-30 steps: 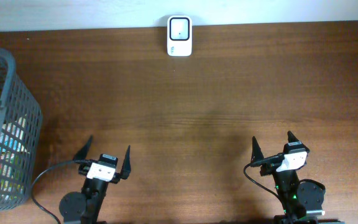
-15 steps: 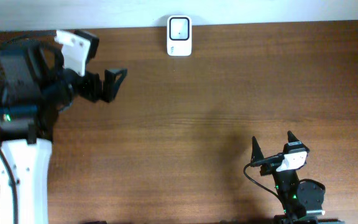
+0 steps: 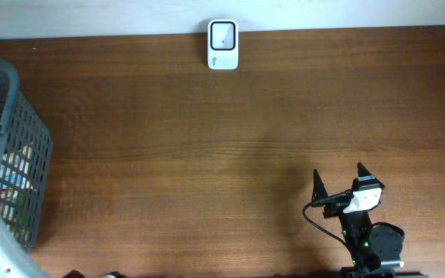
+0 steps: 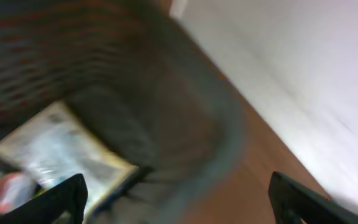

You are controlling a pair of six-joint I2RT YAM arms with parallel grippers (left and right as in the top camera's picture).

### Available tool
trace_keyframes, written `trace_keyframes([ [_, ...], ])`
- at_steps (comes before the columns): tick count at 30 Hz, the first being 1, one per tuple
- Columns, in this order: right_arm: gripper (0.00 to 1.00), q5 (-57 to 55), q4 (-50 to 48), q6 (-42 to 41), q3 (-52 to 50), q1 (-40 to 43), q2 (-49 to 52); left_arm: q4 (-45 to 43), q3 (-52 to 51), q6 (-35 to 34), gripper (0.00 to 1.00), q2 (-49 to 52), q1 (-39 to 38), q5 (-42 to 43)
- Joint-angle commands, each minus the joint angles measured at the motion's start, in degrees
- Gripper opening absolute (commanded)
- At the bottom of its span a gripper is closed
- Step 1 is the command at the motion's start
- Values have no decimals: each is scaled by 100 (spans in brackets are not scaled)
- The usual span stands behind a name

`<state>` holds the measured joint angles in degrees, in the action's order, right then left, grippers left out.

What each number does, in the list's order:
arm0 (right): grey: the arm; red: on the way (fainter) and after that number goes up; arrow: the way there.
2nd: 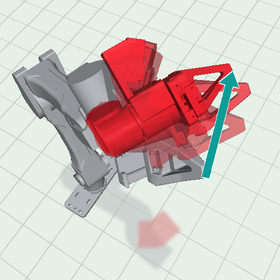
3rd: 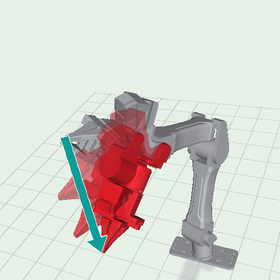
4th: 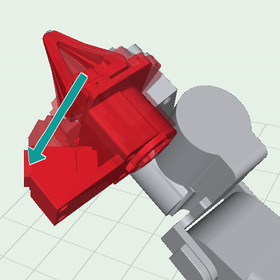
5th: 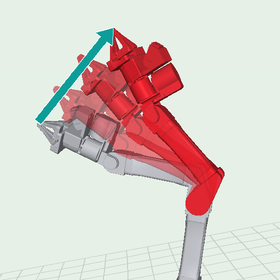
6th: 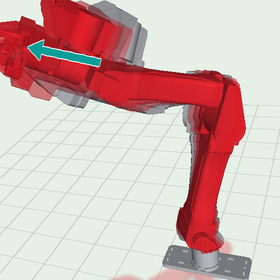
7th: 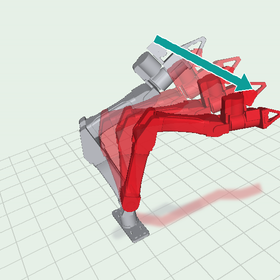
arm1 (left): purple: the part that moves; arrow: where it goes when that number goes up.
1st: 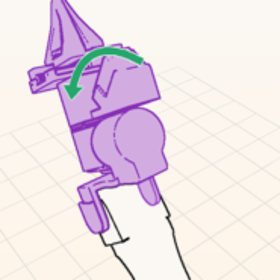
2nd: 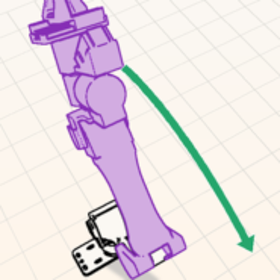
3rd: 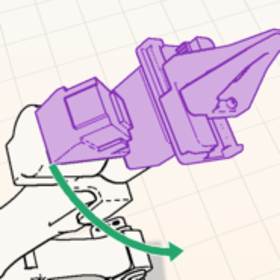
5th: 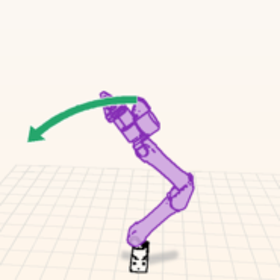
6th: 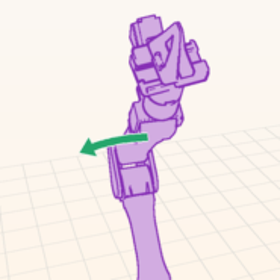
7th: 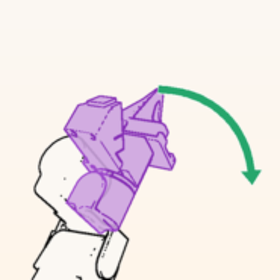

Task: Scan the item barcode
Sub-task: 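Grasp the white snack bag with the left gripper and lift it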

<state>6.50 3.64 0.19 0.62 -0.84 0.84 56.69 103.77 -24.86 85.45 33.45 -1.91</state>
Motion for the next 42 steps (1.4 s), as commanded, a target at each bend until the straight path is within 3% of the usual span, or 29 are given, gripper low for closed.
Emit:
trace_keyframes([
  [1,99,-11,26,-22,-31,-37,-37,219,107,-450,88,560,883,-201],
  [8,99,-11,26,-22,-31,-37,-37,905,72,-450,86,2535,1099,-203],
  [12,99,-11,26,-22,-31,-37,-37,866,-63,-448,86,2879,1099,-205],
  [17,99,-11,26,-22,-31,-37,-37,55,-1069,-446,86,2909,1099,-378],
  [21,99,-11,26,-22,-31,-37,-37,-531,-1569,-442,99,3307,1097,-608],
  [22,99,-11,26,-22,-31,-37,-37,-566,-1569,-442,96,3407,1097,-605],
  [23,99,-11,24,-22,-31,-37,-37,-579,-1569,-442,86,3508,1097,-610],
  [24,99,-11,24,-22,-31,-37,-37,-595,-1569,-442,60,3563,1099,-610],
  [28,99,-11,26,-22,-31,-37,-37,-387,-1241,-442,25,3545,1093,-581],
  [29,99,-11,26,-22,-31,-37,-37,-195,-1021,-442,10,3539,1093,-584],
  [32,99,-11,26,-22,-31,-37,-37,774,256,-439,5,3539,1084,-157],
  [36,99,-11,24,-22,-31,-37,-37,2319,2809,-262,6,3469,632,-155],
  [39,99,-11,26,-22,-31,-37,-37,2962,4684,-103,8,3073,61,-199],
  [42,99,-11,26,-22,-31,-37,-37,3158,5093,17,8,2347,-625,-197],
])
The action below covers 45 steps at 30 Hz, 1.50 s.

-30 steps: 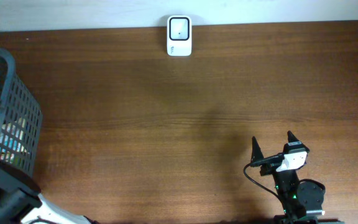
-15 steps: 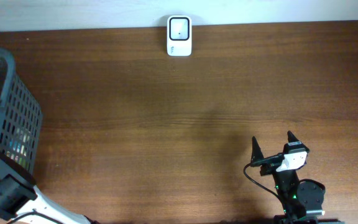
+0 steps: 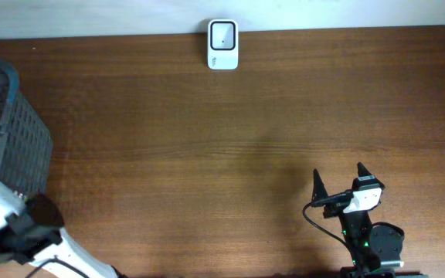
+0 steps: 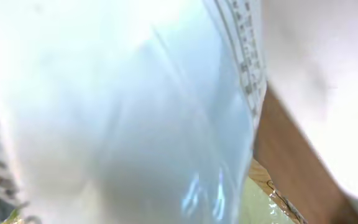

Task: Scan the item barcode
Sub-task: 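Grasp the white snack bag with the left gripper and lift it, then carry the snack bag to the table center and release it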

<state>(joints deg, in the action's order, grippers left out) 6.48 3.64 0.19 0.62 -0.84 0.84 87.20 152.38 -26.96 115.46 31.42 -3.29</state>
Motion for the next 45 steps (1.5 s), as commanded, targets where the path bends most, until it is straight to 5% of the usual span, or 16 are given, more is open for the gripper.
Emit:
trace_keyframes([
  [1,99,-9,24,-22,-31,-37,-37,251,232,262,7,-780,-761,-57],
  [5,99,-9,26,-22,-31,-37,-37,673,-109,894,9,-616,-2568,-55],
  [8,99,-9,26,-22,-31,-37,-37,511,-1432,1123,11,-302,-4168,-63],
  [15,99,-9,24,-22,-31,-37,-37,-1882,-5187,960,16,197,-5405,813],
  [18,99,-9,24,-22,-31,-37,-37,-2310,-5788,708,43,197,-5403,863],
  [19,99,-9,26,-22,-31,-37,-37,-2310,-5816,708,60,197,-5403,848],
  [20,99,-9,24,-22,-31,-37,-37,-2337,-5816,710,63,197,-5403,846],
  [25,99,-9,26,-22,-31,-37,-37,-1808,-4572,734,49,-52,-5377,-2],
  [29,99,-9,26,-22,-31,-37,-37,-1873,-4758,741,0,-179,-5381,-275],
  [35,99,-9,26,-22,-31,-37,-37,-3554,-6505,1775,0,-179,-5523,-61],
  [40,99,-9,26,-22,-31,-37,-37,-4400,-7643,1895,0,-166,-5523,-63],
  [45,99,-9,24,-22,-31,-37,-37,-4039,-7099,1753,0,-208,-5386,-450],
])
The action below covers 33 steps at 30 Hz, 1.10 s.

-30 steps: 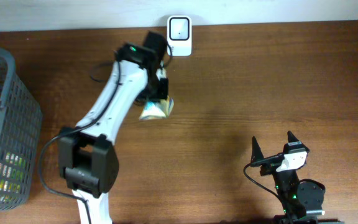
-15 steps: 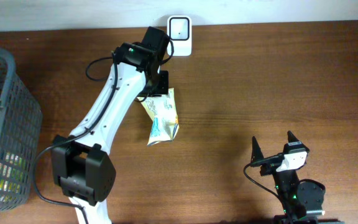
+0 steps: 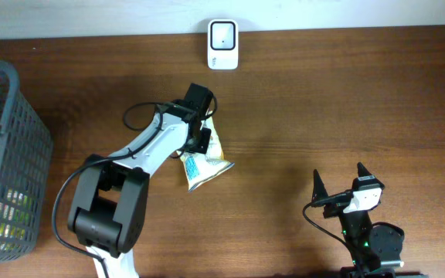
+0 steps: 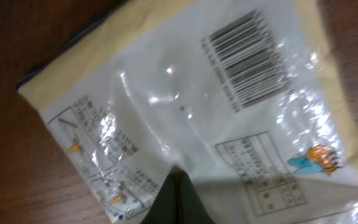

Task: Scan the item barcode
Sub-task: 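Carry the snack bag to the table center and release it, then reach the left gripper into the basket and grasp the orange tissue pack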

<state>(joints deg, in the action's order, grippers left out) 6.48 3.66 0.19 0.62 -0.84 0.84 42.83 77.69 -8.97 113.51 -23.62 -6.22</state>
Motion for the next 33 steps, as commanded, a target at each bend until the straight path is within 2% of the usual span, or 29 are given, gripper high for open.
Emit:
trace_keyframes([
  [1,99,-9,24,-22,-31,-37,-37,929,1091,-203,0,-94,289,-155],
  [2,99,-9,24,-22,-31,-37,-37,1432,1912,-282,3,-181,472,-160],
  [3,99,-9,22,-22,-31,-37,-37,1836,2667,-323,18,-251,614,-157],
  [4,99,-9,24,-22,-31,-37,-37,2304,3515,-339,38,-358,850,-166],
  [5,99,-9,24,-22,-31,-37,-37,2739,4172,-378,49,-485,1115,-238],
  [8,99,-9,24,-22,-31,-37,-37,3674,4940,-1169,57,-951,1862,-1134],
  [9,99,-9,24,-22,-31,-37,-37,3897,4940,-1580,59,-1224,2332,-1429],
  [12,99,-9,24,-22,-31,-37,-37,4262,4937,-2546,62,-1604,4223,-1434],
  [13,99,-9,24,-22,-31,-37,-37,4325,4916,-2741,62,-1604,4601,-1364],
  [15,99,-9,24,-22,-31,-37,-37,4286,4524,-2793,61,-1602,5744,-691],
  [16,99,-9,24,-22,-31,-37,-37,4229,4321,-2791,61,-1602,5980,-542],
  [19,99,-9,24,-22,-31,-37,-37,3858,3152,-2789,61,-1602,6437,-415],
  [20,99,-9,22,-22,-31,-37,-37,3565,2540,-2789,61,-1602,6472,-409],
  [24,99,-9,24,-22,-31,-37,-37,2653,1226,-2787,63,-1598,6505,-717],
  [26,99,-9,24,-22,-31,-37,-37,2350,885,-2782,72,-1598,6546,-922],
  [28,99,-9,22,-22,-31,-37,-37,2120,671,-2763,92,-1598,6721,-922],
  [29,99,-9,24,-22,-31,-37,-37,2076,632,-2745,93,-1598,6808,-922],
  [31,99,-9,22,-22,-31,-37,-37,1969,612,-2745,90,-1598,6999,-925],
  [33,99,-9,24,-22,-31,-37,-37,1751,612,-2734,66,-1598,7189,-903],
])
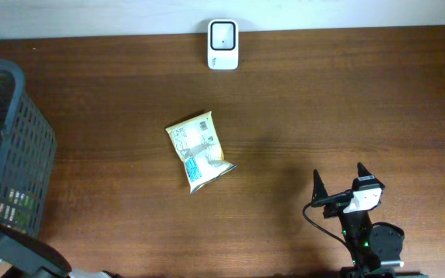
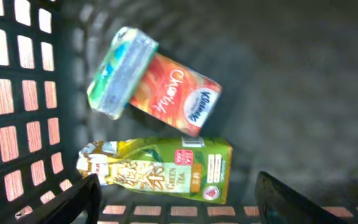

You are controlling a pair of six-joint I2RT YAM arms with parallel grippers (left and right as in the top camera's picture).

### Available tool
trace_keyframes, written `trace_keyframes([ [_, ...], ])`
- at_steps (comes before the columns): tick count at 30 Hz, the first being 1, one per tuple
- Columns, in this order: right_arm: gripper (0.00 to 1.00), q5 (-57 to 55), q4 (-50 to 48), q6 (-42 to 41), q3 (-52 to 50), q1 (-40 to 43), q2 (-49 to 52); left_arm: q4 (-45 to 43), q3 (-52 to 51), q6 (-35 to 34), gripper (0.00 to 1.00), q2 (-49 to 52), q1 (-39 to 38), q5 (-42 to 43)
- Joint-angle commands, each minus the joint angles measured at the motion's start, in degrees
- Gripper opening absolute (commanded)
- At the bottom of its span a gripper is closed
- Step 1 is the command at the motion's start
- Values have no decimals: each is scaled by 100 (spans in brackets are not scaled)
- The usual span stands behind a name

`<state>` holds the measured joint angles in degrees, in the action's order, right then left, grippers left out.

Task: Scan the item barcode
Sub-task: 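Reach the left gripper into the basket and grasp the orange tissue pack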

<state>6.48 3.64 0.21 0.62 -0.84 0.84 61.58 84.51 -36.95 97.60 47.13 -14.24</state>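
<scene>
A pale yellow snack bag (image 1: 198, 151) lies flat on the brown table (image 1: 323, 100), its printed side up, below the white scanner (image 1: 222, 45) at the far edge. No gripper touches the bag. In the left wrist view my left gripper (image 2: 178, 190) is open inside the dark mesh basket (image 2: 17, 93), over an orange juice carton (image 2: 160, 93) and a green tea carton (image 2: 166, 171). The left fingers (image 2: 79, 199) hold nothing. At the front right of the table my right gripper (image 1: 338, 173) stands open and empty.
The basket (image 1: 29, 147) stands at the table's left edge, with the left arm's base (image 1: 14, 251) in front of it. A pale wall runs behind the scanner.
The left gripper, then shut on the snack bag at mid-table, has let it go. The bag now lies on the table and the gripper is open inside the basket. The right arm is unchanged.
My left gripper was open in the basket above a pale bag. Then the bag filled its view at the basket's rim. Then it held the bag at mid-table below the scanner. Now the bag lies there alone and the gripper is back in the basket.
</scene>
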Motion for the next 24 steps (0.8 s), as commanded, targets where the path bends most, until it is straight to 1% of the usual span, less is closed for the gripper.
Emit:
trace_keyframes([
  [1,99,-9,26,-24,-31,-37,-37,-229,-68,98,64,-7,114,-98],
  [3,99,-9,26,-24,-31,-37,-37,-367,-68,101,64,-7,116,-98],
  [5,99,-9,26,-24,-31,-37,-37,-623,-68,337,64,-7,116,-98],
  [6,99,-9,26,-24,-31,-37,-37,-741,-68,337,64,-7,116,-94],
  [8,99,-9,26,-24,-31,-37,-37,-887,4,363,64,-9,116,173],
  [10,99,-9,24,-24,-31,-37,-37,-879,267,581,64,-13,116,592],
  [12,99,-9,26,-24,-31,-37,-37,-752,750,579,64,-13,114,1274],
  [13,99,-9,26,-24,-31,-37,-37,-643,1029,579,64,-13,114,1788],
  [15,99,-9,24,-24,-31,-37,-37,-623,1196,577,64,-15,114,2302],
  [17,99,-9,24,-24,-31,-37,-37,-540,1196,577,64,-13,114,2129],
  [18,99,-9,24,-24,-31,-37,-37,-361,1196,575,62,-13,116,1843],
  [19,99,-9,26,-24,-31,-37,-37,-120,1191,570,60,-4,116,1360],
  [20,99,-9,26,-24,-31,-37,-37,35,1185,345,59,37,118,990],
  [21,99,-9,26,-24,-31,-37,-37,103,1165,157,60,98,120,925],
  [23,99,-9,26,-24,-31,-37,-37,103,1060,157,58,332,120,925],
  [24,99,-9,26,-24,-31,-37,-37,85,1016,157,56,608,149,920],
])
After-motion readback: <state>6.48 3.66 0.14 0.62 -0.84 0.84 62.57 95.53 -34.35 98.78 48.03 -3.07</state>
